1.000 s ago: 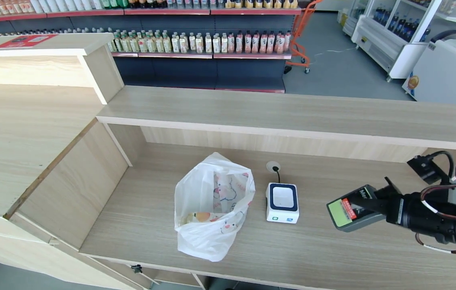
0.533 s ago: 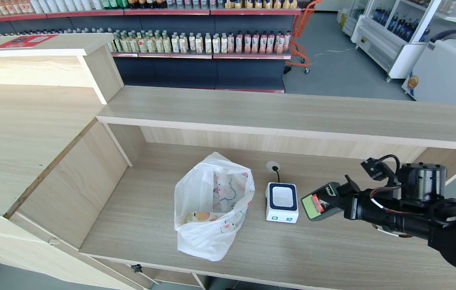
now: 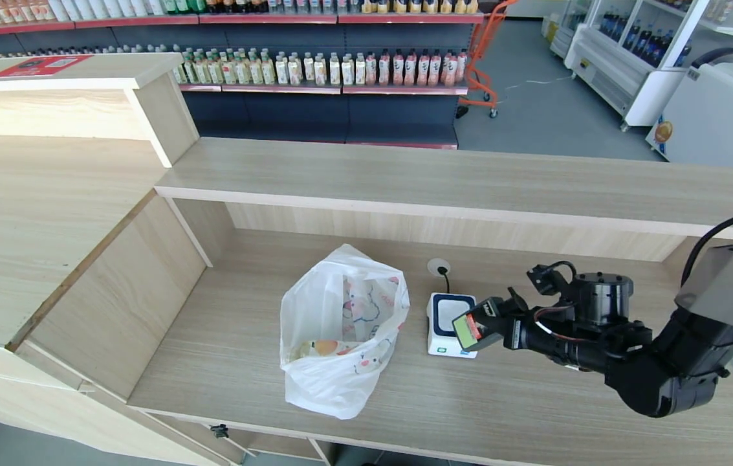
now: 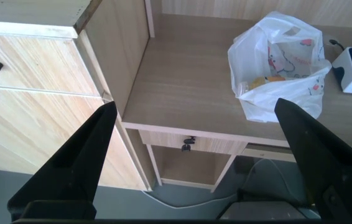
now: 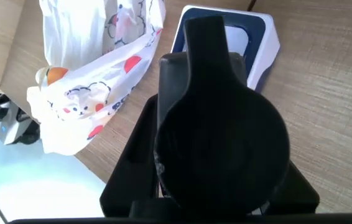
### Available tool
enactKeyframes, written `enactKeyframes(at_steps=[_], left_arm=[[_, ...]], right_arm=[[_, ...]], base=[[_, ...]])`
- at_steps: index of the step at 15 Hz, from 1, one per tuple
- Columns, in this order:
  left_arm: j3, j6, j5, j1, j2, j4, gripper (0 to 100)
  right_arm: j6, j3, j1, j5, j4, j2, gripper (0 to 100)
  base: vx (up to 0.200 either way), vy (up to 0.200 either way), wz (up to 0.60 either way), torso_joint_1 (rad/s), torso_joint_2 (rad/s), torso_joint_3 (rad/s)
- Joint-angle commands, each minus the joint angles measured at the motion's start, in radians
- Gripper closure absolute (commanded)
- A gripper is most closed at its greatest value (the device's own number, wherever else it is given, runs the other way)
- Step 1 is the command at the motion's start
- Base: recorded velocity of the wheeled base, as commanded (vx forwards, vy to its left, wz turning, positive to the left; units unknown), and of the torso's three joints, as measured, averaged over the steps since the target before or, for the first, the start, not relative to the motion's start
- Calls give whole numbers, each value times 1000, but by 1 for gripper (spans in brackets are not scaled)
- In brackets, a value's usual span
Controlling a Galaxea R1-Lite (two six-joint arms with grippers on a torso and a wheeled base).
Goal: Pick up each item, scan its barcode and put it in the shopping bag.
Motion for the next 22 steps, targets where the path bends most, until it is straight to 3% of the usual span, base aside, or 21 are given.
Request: enactKeyframes(at_steps=[1, 6, 12, 15, 17, 22], left_arm=[[-1, 0, 0, 0, 0, 0, 0], [1, 0, 0, 0, 0, 0, 0], [1, 0, 0, 0, 0, 0, 0], [-1, 0, 0, 0, 0, 0, 0], [-1, 0, 0, 0, 0, 0, 0], [1, 2, 0, 0, 0, 0, 0]], right_arm=[[14, -70, 32, -6, -1, 63, 100], [13, -181, 43, -58, -1, 135, 100], [27, -185, 43, -56, -1, 118, 100], [215, -136, 78, -52, 62, -135, 100], [156, -65, 75, -53, 173, -312, 100], [94, 37, 44, -47, 255, -539, 100]], base=[[0, 0, 0, 0, 0, 0], [0, 0, 0, 0, 0, 0], [0, 0, 0, 0, 0, 0], [0, 0, 0, 0, 0, 0], [0, 0, 0, 0, 0, 0], [0, 0, 0, 0, 0, 0]])
